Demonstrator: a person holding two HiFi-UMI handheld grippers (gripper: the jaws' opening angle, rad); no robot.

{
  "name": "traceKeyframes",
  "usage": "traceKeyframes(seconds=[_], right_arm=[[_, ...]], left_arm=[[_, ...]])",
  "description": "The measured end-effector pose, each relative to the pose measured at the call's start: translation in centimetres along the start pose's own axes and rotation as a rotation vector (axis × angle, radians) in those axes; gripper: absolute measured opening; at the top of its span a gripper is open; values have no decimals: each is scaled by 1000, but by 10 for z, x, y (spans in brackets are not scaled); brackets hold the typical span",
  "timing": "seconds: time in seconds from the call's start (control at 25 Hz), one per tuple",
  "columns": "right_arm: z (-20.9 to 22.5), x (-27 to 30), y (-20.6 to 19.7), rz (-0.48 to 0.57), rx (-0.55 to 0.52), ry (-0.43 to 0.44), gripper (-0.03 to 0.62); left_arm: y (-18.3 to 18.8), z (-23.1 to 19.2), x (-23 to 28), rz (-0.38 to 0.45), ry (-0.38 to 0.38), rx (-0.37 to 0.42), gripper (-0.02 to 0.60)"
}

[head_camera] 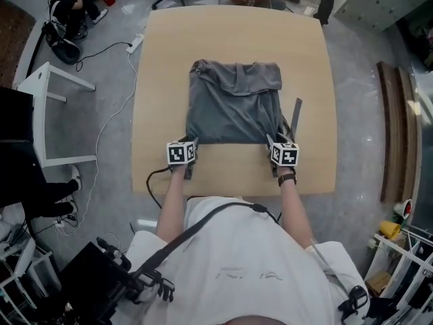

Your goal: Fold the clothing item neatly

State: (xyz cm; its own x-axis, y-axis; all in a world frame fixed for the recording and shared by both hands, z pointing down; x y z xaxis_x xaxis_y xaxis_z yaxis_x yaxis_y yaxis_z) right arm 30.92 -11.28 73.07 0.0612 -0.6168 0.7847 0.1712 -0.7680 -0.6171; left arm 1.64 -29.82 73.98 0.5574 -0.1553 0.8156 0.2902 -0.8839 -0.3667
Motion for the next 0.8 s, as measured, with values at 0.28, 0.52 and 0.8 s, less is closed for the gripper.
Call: traceKeyframes(seconds=[0.28, 0.52, 0.8], right_arm=[[-7, -7, -8, -23, -55, -29, 46], [12, -31, -24, 48, 83, 109, 40], [0, -54, -66, 96, 199, 222, 40]], left_arm=[[7, -5, -1, 46, 17, -22, 47], [10, -11, -27, 29, -142, -45, 26], [-45, -21, -36, -66, -185, -81, 26]])
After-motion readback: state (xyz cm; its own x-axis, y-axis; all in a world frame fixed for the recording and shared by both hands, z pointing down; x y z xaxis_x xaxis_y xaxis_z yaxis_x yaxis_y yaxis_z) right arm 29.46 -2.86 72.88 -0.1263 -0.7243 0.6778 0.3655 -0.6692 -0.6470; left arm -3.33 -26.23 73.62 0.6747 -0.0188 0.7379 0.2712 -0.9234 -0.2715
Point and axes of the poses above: the fingertips, and each gripper's own axes: x forward along the fingers, z to its right, y out of its top, the point moved 1 cm from there along -x, backward along the fingers, and after that the axes turned 15 degrees about -x, right-handed, at the moved point
